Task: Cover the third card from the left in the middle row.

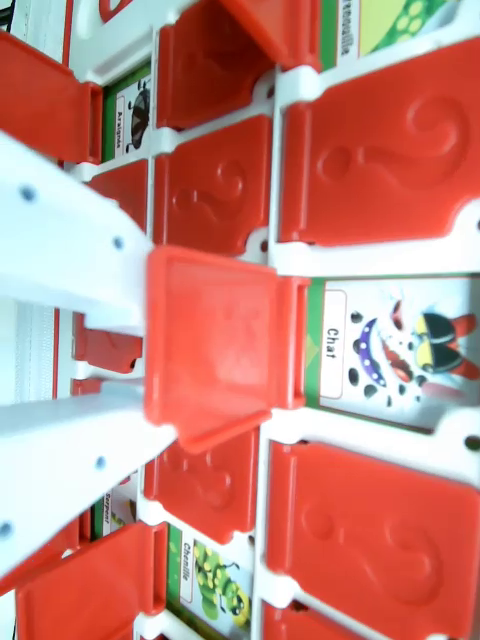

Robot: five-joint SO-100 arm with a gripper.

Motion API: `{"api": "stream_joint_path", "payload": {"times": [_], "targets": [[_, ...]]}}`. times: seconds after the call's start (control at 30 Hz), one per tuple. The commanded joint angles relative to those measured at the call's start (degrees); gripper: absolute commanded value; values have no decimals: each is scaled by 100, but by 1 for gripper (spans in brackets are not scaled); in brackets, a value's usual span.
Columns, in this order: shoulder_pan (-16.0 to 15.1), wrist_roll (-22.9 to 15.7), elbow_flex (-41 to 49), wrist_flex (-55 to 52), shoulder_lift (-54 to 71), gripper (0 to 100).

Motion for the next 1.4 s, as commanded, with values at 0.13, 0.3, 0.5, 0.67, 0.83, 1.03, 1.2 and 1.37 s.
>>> {"api": "stream_joint_path", "payload": {"times": [0.13, 0.3, 0.5, 0.67, 0.83, 1.03, 1.2, 1.37], "targets": [[26, -35, 79, 773, 1547, 0], [193, -158, 299, 1758, 2549, 0], [431, -264, 123, 3208, 3454, 0], [659, -536, -281, 4052, 3894, 0], [765, -554, -905, 4685, 4192, 0], [606, -492, -1362, 5080, 4500, 0], [343, -413, -1679, 5511, 4588, 0], [158, -404, -1846, 5695, 4658, 0]]}}
